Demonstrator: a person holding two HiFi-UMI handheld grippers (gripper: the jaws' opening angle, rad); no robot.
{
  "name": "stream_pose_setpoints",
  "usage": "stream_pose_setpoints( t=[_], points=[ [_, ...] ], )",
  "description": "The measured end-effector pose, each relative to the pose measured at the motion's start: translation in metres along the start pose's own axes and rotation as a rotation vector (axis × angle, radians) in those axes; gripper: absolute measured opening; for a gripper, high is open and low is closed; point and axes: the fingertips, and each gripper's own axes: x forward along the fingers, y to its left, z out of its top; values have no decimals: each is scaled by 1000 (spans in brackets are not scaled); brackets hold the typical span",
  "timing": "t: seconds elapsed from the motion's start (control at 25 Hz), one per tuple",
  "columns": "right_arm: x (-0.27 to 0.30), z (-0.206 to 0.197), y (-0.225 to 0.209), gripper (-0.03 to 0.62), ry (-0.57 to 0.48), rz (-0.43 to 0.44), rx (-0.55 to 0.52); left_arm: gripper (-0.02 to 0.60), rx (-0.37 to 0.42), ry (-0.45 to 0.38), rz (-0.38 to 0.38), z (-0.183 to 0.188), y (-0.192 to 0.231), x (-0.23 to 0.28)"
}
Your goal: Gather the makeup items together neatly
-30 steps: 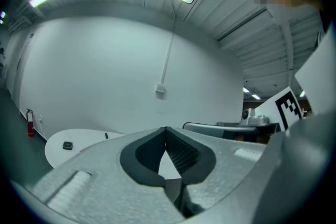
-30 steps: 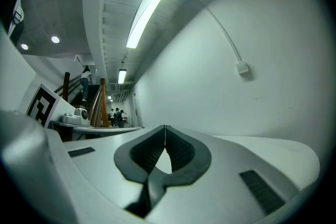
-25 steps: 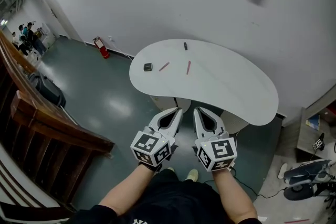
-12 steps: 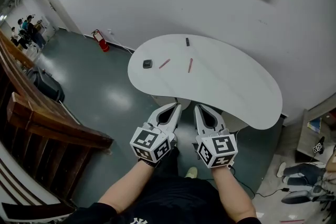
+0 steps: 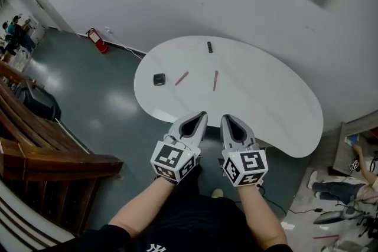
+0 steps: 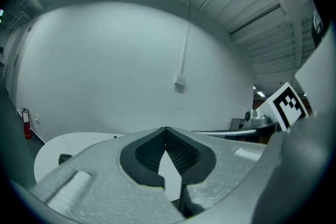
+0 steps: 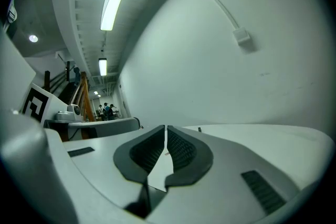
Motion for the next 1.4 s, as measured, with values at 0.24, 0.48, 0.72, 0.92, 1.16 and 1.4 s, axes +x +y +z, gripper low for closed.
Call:
stream_pose_setpoints(
  t=[0.24,0.48,0.72,0.92,1.16,1.4],
  points=[
    [81,-11,-19,32,42,-90,30,8,-7,40,-54,-10,68,41],
    [133,-32,-43,65,104,-191,54,8,-7,60,-117,-20,106,74],
    [168,-64,-73,77,182,-257,72,8,-54,86,-160,-44,127,102],
    [195,-99,-102,81,254,-292,99,8,-82,114,-160,-70,140,124],
    [232,-145,-133,83,342,-301,104,8,-91,143,-128,-101,160,155],
    [264,-188,-163,83,463,-307,114,8,-115,196,-110,-134,174,183]
  ],
)
